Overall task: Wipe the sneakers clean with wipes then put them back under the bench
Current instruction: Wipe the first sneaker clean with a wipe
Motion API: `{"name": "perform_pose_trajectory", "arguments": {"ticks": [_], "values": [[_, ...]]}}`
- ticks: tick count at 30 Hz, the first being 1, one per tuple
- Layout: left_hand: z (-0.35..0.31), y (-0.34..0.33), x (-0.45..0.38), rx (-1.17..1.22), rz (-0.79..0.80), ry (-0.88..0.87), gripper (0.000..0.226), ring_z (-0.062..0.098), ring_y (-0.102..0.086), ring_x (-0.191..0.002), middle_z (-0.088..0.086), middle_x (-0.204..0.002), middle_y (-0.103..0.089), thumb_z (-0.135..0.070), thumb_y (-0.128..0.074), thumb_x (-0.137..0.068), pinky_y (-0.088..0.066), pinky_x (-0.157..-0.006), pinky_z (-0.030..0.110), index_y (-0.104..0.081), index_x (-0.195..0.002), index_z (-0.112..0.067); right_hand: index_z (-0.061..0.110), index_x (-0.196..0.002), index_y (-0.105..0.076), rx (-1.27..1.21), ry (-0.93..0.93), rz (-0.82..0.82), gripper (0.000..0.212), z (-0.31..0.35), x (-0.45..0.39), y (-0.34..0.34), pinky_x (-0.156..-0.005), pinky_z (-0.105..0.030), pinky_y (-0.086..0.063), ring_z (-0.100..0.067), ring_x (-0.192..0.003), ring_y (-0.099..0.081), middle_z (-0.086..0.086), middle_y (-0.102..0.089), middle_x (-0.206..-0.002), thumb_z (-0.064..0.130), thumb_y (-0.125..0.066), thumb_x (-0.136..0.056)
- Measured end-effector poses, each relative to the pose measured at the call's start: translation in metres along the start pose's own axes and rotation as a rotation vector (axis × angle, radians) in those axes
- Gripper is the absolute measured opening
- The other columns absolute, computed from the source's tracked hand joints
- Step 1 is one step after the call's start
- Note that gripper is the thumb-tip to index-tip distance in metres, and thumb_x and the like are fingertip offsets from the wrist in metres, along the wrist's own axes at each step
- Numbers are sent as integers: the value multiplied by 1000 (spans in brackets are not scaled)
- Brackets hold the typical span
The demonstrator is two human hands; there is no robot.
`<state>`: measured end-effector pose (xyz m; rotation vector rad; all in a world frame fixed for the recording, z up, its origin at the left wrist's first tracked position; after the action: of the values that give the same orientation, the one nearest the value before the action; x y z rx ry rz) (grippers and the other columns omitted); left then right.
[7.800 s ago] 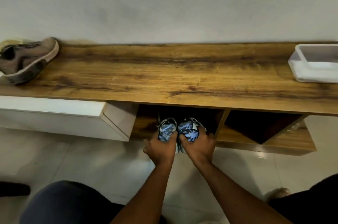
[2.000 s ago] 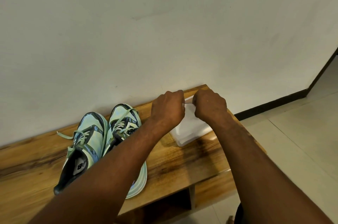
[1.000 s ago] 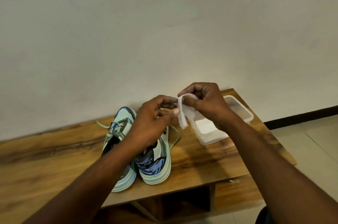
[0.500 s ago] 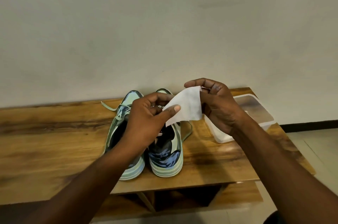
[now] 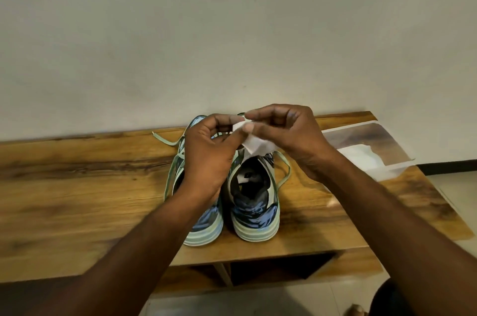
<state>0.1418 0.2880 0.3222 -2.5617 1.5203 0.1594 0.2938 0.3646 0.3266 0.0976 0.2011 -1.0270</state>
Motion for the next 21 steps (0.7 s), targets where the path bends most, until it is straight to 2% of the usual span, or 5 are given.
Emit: {"name": "perform_pose_trajectory", "arguments": {"ticks": [6, 10, 12, 16, 21], "values": [[-12, -9, 12, -215, 111, -40, 32, 11, -76, -86, -4, -103, -77, 6, -70, -91, -58, -76, 23, -73, -116, -14, 4, -104, -79, 162, 50, -71, 24, 3, 4, 18, -86, -37, -62, -24, -94, -77, -5, -80, -98, 3, -84, -80], [-10, -14, 39, -640, 129, -142, 63, -1, -65, -111, -16, -125, -66, -36, -88, -80, -53, -93, 23, -59, -135, -29, 14, -94, -81, 234, -7, -163, 21, -4, 8, 47, -84, -46, -63, -28, -90, -76, -4, -80, -91, 0, -84, -80], [-9, -19, 61, -810, 116, -208, 83, 5, -52, -128, -15, -137, -56, -55, -87, -74, -44, -107, 30, -47, -143, -32, 17, -91, -81, 260, -26, -208, 21, -7, 10, 61, -84, -50, -63, -29, -89, -76, -3, -80, -89, 0, -85, -79], [11, -21, 84, -963, 116, -241, 109, 15, -37, -143, -4, -152, -41, -61, -86, -71, -37, -119, 41, -29, -157, -24, 18, -91, -82, 339, -66, -210, 18, -12, 14, 74, -84, -51, -63, -24, -85, -77, 1, -80, -87, 4, -86, -79], [21, -15, 84, -1049, 146, -210, 105, 18, -37, -147, -1, -159, -40, -63, -79, -80, -38, -120, 42, -27, -161, -21, 23, -88, -82, 426, -87, -171, 17, -15, 17, 68, -80, -48, -64, -20, -81, -77, 4, -79, -84, 10, -88, -78]]}}
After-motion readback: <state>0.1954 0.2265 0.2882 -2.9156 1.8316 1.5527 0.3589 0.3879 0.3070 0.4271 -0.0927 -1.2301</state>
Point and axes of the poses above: each hand's wrist, its own x-axis away from the middle knuckle, its own y-axis out of the back of the hand, z = x × y, the point moved 6 cm from there along -x, towards the middle knuckle
